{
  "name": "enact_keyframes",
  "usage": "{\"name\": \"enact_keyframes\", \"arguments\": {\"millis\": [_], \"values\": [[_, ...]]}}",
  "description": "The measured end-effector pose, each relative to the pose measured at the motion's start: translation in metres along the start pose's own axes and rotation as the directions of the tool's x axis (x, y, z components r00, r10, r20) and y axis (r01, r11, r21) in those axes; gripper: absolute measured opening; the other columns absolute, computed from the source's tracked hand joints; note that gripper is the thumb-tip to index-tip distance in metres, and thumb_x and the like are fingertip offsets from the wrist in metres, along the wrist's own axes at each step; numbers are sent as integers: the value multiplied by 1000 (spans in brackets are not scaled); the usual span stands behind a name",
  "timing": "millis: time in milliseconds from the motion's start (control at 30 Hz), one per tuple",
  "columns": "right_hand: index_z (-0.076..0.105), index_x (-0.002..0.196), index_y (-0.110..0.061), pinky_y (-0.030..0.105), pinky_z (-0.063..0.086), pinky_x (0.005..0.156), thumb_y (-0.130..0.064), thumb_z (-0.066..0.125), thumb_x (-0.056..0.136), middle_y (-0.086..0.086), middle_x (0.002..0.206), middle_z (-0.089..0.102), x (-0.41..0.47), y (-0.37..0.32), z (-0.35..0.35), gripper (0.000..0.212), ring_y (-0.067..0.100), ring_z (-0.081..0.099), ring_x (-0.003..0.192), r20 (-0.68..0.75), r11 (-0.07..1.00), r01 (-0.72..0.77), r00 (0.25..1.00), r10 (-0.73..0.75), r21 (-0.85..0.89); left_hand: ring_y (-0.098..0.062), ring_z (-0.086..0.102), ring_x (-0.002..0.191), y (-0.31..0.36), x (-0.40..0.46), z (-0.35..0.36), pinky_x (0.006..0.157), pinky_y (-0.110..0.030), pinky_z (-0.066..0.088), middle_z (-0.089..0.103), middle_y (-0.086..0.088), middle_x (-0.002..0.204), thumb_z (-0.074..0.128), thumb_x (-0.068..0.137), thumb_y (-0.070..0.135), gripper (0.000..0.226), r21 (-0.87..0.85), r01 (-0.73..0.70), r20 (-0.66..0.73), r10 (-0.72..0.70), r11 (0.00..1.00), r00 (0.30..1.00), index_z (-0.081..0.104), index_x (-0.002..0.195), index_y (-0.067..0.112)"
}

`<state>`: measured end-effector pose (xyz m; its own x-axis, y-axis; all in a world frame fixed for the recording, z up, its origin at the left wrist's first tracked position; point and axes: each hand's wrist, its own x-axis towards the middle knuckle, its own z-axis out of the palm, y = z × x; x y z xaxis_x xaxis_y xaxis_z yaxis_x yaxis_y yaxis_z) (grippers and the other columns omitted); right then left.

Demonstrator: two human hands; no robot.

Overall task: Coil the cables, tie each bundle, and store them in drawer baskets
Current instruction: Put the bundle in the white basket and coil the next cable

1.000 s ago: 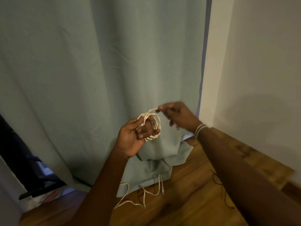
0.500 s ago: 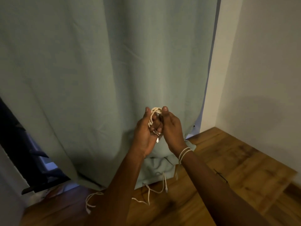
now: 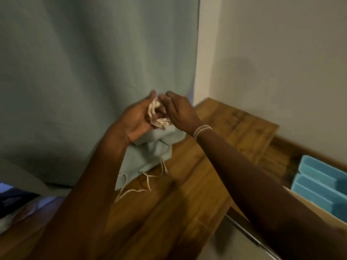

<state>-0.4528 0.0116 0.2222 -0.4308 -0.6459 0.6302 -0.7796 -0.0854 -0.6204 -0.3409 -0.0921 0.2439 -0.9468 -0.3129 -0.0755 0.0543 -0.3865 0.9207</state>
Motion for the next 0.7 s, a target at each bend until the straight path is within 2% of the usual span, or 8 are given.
{"name": "enact_keyframes", "arguments": {"millis": [133,200,267,333,433,533,600,700], "values": [[55,85,-7,10,35,60,-21,38,107,-4,65,52,-19,34,-12,31,1,52,58,66,989,-140,988,143,-38,-4,39,39,-44,33,22,72,-30,43,42,8,48,45,98,52,43,-150,50,-130,-70,987,989,56,73,19],[57,89,-3,10,36,60,-22,37,108,-9,66,50,-27,58,-21,33,-2,52,60,137,977,-206,968,212,-54,-6,40,36,-68,48,36,77,-33,45,38,7,43,48,95,56,44,-177,74,-220,-113,981,969,56,71,20],[60,97,-2,13,39,63,-26,36,108,-9,71,54,-30,80,-30,36,-1,54,63,210,969,-237,946,247,-71,-10,52,40,-85,66,46,66,-32,49,48,5,42,53,97,45,38,-101,77,-345,-108,992,932,59,73,17],[61,105,-8,15,46,69,-34,34,108,-9,81,60,-29,107,-43,38,1,59,72,343,947,-305,883,319,-95,-22,64,59,-102,91,52,66,-37,56,63,-2,55,55,94,37,29,64,131,-457,-88,989,885,65,84,11],[60,120,-13,24,59,76,-42,39,105,1,106,67,-27,155,-73,39,13,67,91,505,855,-511,717,481,-89,-31,69,75,-126,127,51,78,-46,59,69,-17,85,53,91,39,39,168,236,-571,-100,957,815,66,107,6],[58,127,-14,31,61,73,-44,47,102,7,111,66,-35,217,-113,42,20,68,93,381,741,-671,675,631,-38,-34,72,88,-138,157,47,87,-52,57,73,-17,99,51,90,43,45,242,337,-652,-105,910,751,67,108,5],[63,118,-9,35,60,70,-36,53,100,14,105,68,-47,261,-130,34,26,66,85,243,721,-678,682,690,-143,-32,72,89,-144,172,42,86,-49,58,74,-16,102,49,91,42,46,239,378,-679,-124,894,724,66,110,3],[69,108,-2,37,59,67,-23,62,95,17,93,71,-73,314,-132,25,26,68,74,302,595,-686,513,803,-419,-26,70,78,-154,186,37,72,-37,58,70,-13,91,48,93,37,43,269,401,-713,-98,876,694,66,105,0]]}}
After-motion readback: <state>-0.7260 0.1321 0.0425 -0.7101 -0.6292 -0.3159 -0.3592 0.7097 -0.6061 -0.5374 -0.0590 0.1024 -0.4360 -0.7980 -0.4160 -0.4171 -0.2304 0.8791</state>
